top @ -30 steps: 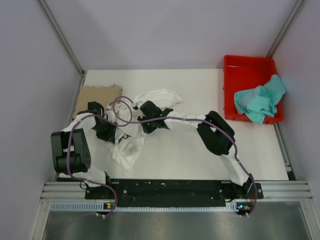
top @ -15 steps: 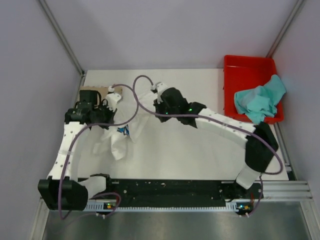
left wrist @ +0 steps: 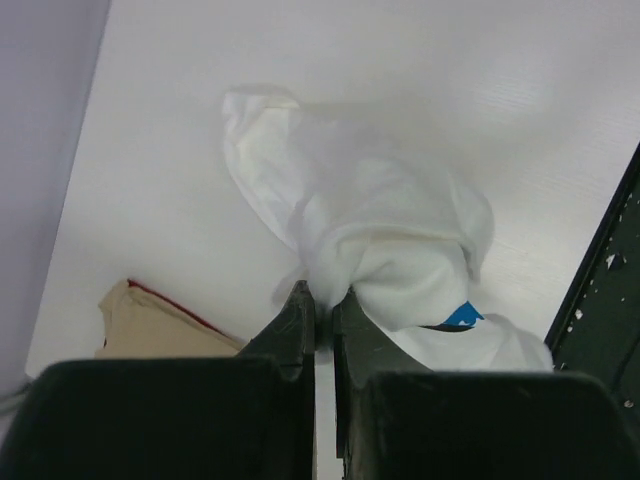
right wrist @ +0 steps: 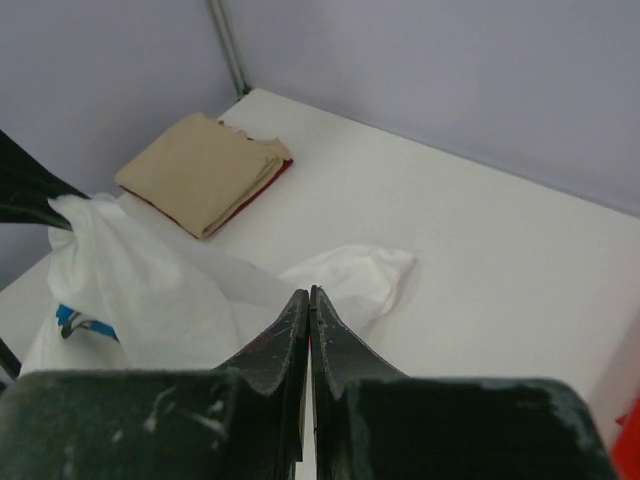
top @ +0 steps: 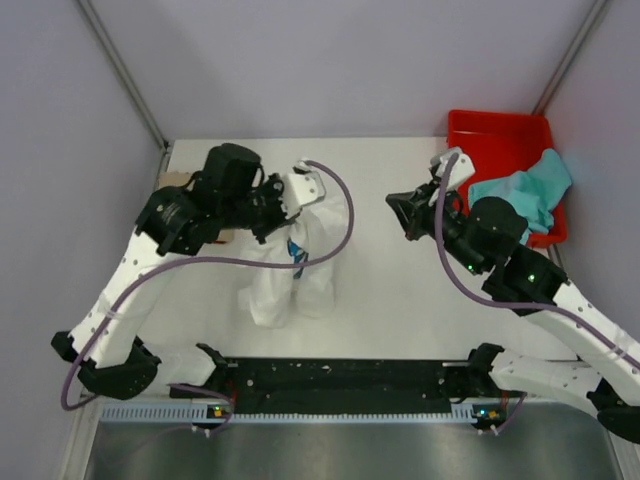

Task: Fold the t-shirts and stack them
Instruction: Flatten out the tshirt

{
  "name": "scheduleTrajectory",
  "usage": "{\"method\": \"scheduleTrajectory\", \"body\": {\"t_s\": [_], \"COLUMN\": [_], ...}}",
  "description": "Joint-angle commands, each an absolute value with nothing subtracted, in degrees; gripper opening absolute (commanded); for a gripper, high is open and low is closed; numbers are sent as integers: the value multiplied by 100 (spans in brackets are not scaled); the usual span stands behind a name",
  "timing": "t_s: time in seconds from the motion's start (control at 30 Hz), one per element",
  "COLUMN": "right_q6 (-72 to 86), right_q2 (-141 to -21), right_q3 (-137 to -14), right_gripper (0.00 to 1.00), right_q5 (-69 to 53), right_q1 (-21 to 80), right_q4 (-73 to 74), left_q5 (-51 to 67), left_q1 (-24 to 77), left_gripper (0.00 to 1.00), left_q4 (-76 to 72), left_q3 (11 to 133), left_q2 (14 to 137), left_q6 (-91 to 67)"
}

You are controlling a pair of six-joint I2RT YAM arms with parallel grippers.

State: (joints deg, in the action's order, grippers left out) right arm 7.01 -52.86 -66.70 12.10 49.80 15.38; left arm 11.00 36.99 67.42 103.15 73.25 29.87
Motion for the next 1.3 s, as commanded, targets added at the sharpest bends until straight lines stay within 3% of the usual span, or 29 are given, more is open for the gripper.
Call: {"method": "scheduleTrajectory", "body": {"t_s": [0.0,0.17,0.23,0.37,0.4,0.53,0.57,0.67,0.73,0.8,0.93,1.1,1.27], "right_q6": [676,800,861,923,897,809,817,721,721,870,932,213,-702], "right_q2": [-4940,-4597,-4465,-4237,-4245,-4359,-4446,-4920,-5412,-5991,-7115,-8715,-10535], "right_q3": [-6434,-6267,-6205,-6187,-6214,-6144,-6100,-5968,-5906,-5932,-6099,-7090,-8584], "right_gripper": [0,0,0,0,0,54,61,78,99,99,98,94,75], "right_q5": [1924,2495,2680,2628,2628,2401,2217,1016,-275,-511,552,1045,126], "right_q1": [4721,4430,4290,3991,3955,3946,3946,3946,3990,4383,5482,6695,7435], "right_q4": [2283,2926,3110,3409,3515,3691,3691,3665,3604,3534,3384,3279,3313], "left_q5": [791,1168,1230,1529,1407,863,687,431,387,361,325,386,597], "left_q1": [4428,4912,5114,5212,5212,5019,4932,4484,4098,3615,2595,1295,37], "left_gripper": [0,0,12,98,99,99,99,99,99,99,99,99,99], "left_q4": [6374,5442,5161,5080,5063,4659,4615,4545,4395,4193,4043,4096,4017], "left_q3": [10011,10843,11440,12926,13094,12571,12368,11526,10762,9901,8538,7385,6628], "left_q2": [8084,9533,10245,11590,11741,11323,11112,10321,9566,8968,7939,7120,6759], "left_q6": [3699,4017,3825,2938,2692,2365,2312,2207,2145,2127,2328,2426,2469]}}
